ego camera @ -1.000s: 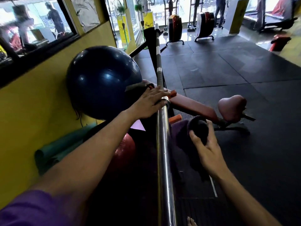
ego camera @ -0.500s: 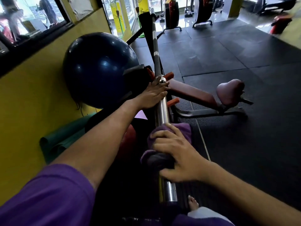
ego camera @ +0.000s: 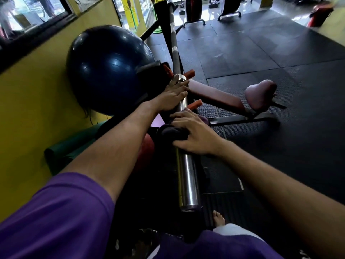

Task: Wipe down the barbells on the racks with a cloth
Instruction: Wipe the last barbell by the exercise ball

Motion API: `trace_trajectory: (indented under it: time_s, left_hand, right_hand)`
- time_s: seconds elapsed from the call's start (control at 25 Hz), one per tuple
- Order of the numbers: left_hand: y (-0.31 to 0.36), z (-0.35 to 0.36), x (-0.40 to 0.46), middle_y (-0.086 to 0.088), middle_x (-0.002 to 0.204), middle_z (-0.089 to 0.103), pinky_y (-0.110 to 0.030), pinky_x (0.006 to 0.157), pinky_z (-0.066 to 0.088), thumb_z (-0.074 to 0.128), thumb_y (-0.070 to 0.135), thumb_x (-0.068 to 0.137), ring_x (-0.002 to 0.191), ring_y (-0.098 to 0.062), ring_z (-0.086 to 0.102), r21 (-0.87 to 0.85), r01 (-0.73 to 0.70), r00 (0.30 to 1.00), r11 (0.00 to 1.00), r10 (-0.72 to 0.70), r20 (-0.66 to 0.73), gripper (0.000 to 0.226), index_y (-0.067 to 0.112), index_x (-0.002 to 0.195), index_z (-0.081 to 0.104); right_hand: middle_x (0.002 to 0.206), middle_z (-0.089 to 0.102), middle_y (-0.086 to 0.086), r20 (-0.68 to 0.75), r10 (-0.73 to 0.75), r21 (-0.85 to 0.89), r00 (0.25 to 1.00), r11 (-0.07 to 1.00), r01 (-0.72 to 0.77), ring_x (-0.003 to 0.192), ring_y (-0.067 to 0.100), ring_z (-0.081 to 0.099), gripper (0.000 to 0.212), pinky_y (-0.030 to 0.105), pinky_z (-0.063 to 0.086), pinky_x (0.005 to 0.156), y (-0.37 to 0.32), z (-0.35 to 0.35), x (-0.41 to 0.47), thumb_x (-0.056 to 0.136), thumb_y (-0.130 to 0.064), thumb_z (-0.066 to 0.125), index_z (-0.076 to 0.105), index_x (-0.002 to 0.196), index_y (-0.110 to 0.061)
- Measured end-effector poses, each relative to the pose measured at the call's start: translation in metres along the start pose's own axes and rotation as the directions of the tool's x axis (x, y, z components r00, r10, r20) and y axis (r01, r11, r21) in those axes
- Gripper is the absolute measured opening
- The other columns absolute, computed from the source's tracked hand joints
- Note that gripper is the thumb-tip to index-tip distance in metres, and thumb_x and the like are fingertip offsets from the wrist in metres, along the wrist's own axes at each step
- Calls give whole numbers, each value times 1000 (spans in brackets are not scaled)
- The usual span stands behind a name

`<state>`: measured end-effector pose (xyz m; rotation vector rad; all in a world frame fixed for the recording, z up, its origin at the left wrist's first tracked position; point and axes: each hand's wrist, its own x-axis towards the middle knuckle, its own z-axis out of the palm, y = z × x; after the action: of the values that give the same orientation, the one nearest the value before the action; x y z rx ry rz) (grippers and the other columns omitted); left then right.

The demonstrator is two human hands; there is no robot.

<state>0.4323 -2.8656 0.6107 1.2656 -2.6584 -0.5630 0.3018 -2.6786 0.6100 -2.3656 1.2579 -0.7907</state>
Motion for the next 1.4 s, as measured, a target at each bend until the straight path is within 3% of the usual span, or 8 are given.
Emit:
trace_trajectory:
  time_s: [0.52,0.76,0.88,0.96,1.04,1.16,1.24,1.4]
  left_hand:
    - [2,-1,-2,-2,168,18,-51,124,-7,32,30,109,155,-22,-13,-55,-5,1000,998,5,-14,44,14,144,54]
    - [1,3,1,-4,169,14,-40,124,-12,33,25,110,155,-22,-15,-49,-5,1000,999,5,-6,42,11,146,51]
    - [-2,4,4,-3,168,17,-35,123,-12,34,24,111,155,-20,-13,-18,16,1000,1000,-16,-14,41,12,146,51]
    - [-3,3,3,-3,167,21,-38,125,-8,35,24,110,156,-21,-8,-56,5,999,998,-8,-45,40,12,144,53]
    - [-5,7,4,-4,166,21,-43,126,-5,37,25,110,156,-21,-5,-85,-2,998,996,-3,-61,40,12,143,54]
    - [-11,10,6,0,168,14,-48,127,1,37,38,105,156,-21,-4,-112,-27,999,993,22,-44,49,14,144,53]
    - [-12,9,9,1,169,13,-49,126,1,36,38,105,156,-22,-7,-95,-18,1000,995,16,-19,49,14,144,53]
    - [-6,4,6,-2,168,13,-50,126,-2,37,30,106,156,-24,-9,-145,-7,1000,989,5,-14,45,11,141,56]
  right_hand:
    - [101,68,-11,-29,-309,115,951,944,310,135,12,49,35,55,15,122,-47,25,-94,75,-44,68,71,96,-15]
    - [115,70,-7,-178,-8,243,984,969,52,138,9,46,34,47,28,120,-10,26,-42,81,-32,67,72,109,-14]
    - [111,72,-4,-303,544,763,782,631,-143,112,10,64,38,44,50,101,-9,28,-42,94,-49,61,71,116,-19]
    - [115,71,0,-33,821,953,571,197,-229,105,14,65,56,35,53,94,7,28,-20,96,-58,53,65,129,-15]
    - [128,67,4,164,834,963,527,-21,-267,114,19,64,64,35,49,102,30,31,8,95,-61,54,59,137,-14]
    - [125,69,8,201,845,960,496,-68,-272,108,19,66,52,25,53,91,47,34,36,96,-51,59,64,127,-10]
    - [99,73,7,196,785,966,588,-52,-253,82,14,69,29,17,54,69,41,23,35,102,-38,54,68,106,-13]
    - [87,76,6,332,672,937,662,-157,-311,68,14,72,36,28,57,70,11,23,18,100,-45,53,73,94,-16]
